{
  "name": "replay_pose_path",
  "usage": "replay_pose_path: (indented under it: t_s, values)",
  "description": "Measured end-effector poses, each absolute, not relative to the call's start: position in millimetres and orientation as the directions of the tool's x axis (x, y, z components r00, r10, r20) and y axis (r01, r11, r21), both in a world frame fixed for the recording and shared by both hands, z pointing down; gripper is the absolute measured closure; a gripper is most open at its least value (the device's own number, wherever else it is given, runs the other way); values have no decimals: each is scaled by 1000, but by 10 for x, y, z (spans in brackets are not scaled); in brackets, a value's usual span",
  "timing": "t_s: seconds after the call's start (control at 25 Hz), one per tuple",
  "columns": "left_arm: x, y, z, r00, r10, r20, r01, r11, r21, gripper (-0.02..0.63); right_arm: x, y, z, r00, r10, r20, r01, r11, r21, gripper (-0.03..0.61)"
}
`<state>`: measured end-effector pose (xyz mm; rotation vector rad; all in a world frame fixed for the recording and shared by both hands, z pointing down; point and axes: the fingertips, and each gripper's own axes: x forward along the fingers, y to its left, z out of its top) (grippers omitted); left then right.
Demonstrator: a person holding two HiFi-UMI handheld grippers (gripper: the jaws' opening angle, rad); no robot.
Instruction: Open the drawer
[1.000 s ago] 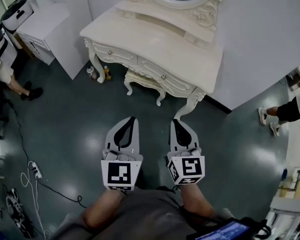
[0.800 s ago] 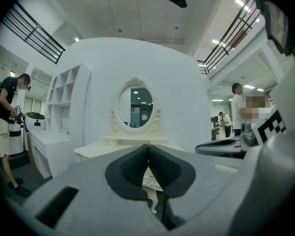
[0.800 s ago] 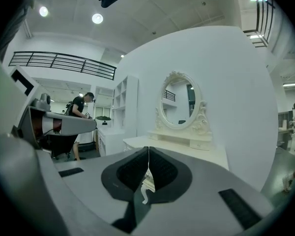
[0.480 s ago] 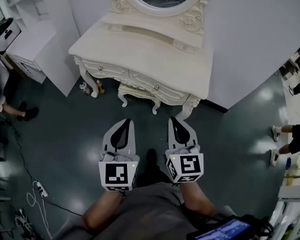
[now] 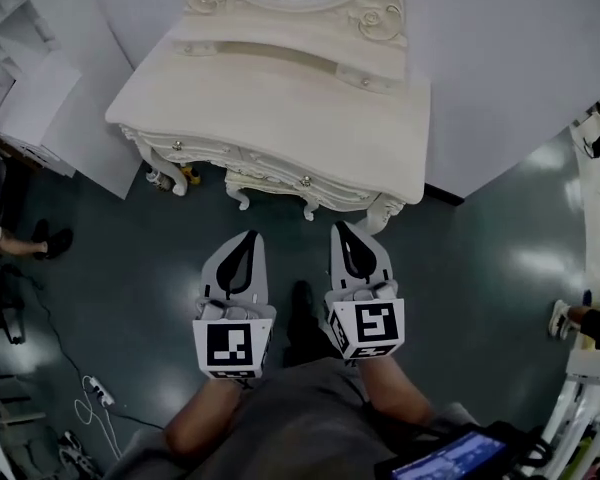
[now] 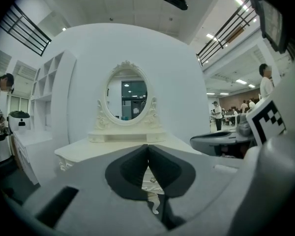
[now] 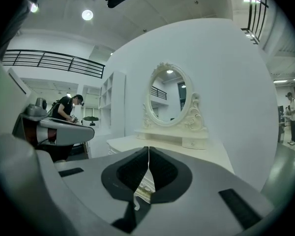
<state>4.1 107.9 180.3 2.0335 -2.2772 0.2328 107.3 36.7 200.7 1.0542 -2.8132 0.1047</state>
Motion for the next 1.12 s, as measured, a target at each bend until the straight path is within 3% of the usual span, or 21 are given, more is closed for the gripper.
replay_pose_path:
  t_s: [0.32, 0.72, 1.12]
  values:
    - [-277, 148, 1904, -98, -974, 203, -995, 92, -36, 598, 672, -483, 2148, -744, -642, 182, -658, 752, -40, 565]
    - [-699, -445, 1560, -104, -985, 140, -994, 98, -49, 598, 230, -1078, 1859, -745, -656, 124, -662, 749, -17, 565]
    - [-1163, -800, 1465, 34, -994, 100, -995, -43, -93, 598, -76, -1337, 1764, -641, -761, 101, -765, 644, 3, 565]
